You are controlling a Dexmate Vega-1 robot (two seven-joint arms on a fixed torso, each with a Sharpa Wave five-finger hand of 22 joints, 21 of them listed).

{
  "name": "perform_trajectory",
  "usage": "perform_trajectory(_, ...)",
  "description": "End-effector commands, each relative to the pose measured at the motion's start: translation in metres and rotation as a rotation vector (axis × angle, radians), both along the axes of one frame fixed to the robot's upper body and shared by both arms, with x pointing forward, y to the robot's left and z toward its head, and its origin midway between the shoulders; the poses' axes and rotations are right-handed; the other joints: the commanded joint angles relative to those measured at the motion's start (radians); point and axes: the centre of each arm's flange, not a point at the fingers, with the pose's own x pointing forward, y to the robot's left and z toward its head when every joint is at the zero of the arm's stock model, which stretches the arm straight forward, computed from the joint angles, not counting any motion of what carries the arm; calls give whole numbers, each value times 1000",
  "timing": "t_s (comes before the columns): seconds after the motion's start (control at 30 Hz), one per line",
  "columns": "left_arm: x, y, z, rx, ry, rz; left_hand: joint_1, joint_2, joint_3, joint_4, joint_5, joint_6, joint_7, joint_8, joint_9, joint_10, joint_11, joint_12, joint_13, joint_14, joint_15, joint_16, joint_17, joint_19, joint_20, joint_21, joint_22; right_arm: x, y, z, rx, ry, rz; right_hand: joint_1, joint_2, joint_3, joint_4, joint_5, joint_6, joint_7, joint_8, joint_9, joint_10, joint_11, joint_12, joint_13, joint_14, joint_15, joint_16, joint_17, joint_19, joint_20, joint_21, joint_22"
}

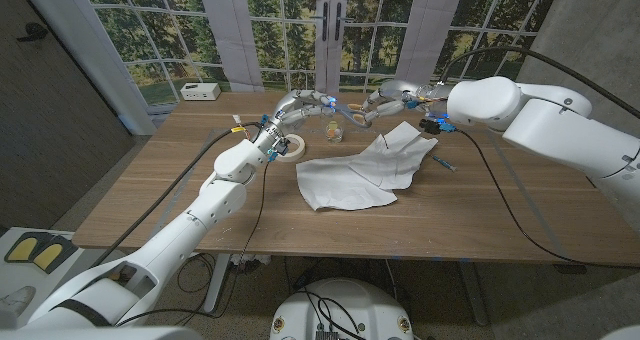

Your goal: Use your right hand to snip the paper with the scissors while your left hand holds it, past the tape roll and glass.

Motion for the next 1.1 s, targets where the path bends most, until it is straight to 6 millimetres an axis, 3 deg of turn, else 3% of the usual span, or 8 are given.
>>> perform_trajectory(0.03,-2,0,-2,2,4,4,5,12,14,6,9,8,2,-1,5,42,-30,4,218,-2,3,8,5,-6,-33,6,1,-3,9,0,-23,-43,-2,20,-13,-2,-2,2,92,-28,32,6,54,-19,19,0,32,-16,9,-2,27,2,7,3)
perform_trajectory(0.27,-2,1,-3,-1,5,1,5,11,14,6,8,10,2,-2,6,42,-30,3,218,-2,3,8,6,-8,-33,10,1,-4,13,1,-51,-42,-1,31,-20,-5,-4,5,138,-30,40,-6,74,-45,24,0,38,-25,5,-2,30,3,4,2)
perform_trajectory(0.37,-2,0,-3,-2,2,1,5,12,14,6,8,12,3,-2,6,43,-30,3,219,-1,3,9,6,-8,-33,11,1,-4,15,1,-59,-43,-2,37,-23,-7,-3,8,158,-31,38,-17,78,-62,22,-1,26,-64,-1,-2,27,3,0,2)
perform_trajectory(0.6,-1,1,-3,-3,3,1,4,12,14,6,8,12,1,-3,6,43,-31,3,220,-1,3,9,6,-10,-33,14,1,-3,18,-1,-89,-32,-12,42,-23,-10,0,12,164,-36,27,-30,66,-38,14,-1,15,-43,-4,-2,19,2,-4,2)
perform_trajectory(0.8,-1,0,-3,-4,2,0,4,11,14,6,8,13,2,-5,6,43,-31,1,220,-1,3,9,7,-13,-32,16,1,0,20,-2,-112,-16,-17,43,-23,-12,2,13,175,-19,24,-38,62,-30,10,-1,8,-33,-5,-2,15,3,-6,2)
perform_trajectory(1.1,-1,0,-4,-3,1,0,5,9,15,4,8,14,3,-6,6,45,-30,1,221,-2,3,8,7,-16,-34,20,0,2,22,-2,-110,-18,-21,40,-21,-18,9,17,212,-26,23,-50,87,-29,16,-2,3,-47,-3,-1,14,-1,-6,3)
